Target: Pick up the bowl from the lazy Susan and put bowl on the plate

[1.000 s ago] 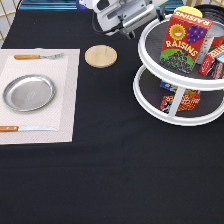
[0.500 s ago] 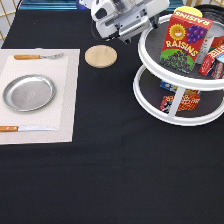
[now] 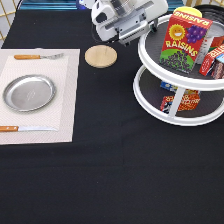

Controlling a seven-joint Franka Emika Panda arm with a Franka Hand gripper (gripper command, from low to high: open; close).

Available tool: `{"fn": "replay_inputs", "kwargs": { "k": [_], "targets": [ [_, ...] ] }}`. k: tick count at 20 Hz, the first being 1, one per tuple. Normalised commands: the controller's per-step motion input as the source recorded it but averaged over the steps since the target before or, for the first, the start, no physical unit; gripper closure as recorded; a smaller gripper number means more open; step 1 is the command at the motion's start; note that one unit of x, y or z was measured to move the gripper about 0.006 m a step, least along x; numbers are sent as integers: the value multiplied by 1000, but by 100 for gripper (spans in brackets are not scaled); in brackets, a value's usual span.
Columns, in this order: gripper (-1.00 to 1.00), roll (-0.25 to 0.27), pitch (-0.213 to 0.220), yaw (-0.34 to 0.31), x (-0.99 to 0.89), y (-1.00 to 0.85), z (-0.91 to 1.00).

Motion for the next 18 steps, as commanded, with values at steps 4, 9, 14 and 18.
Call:
{"fn": "replay_inputs", "kwargs": {
  "k": [4,9,14,18],
  "targets": [
    [-100,0,-34,-47,628,-23,-85],
    [-100,-2,-72,-39,721,-25,-30],
    [-100,-36,-238,-2,762,-3,0],
    [-100,-29,-214,0,805,-38,0]
  ]
}}
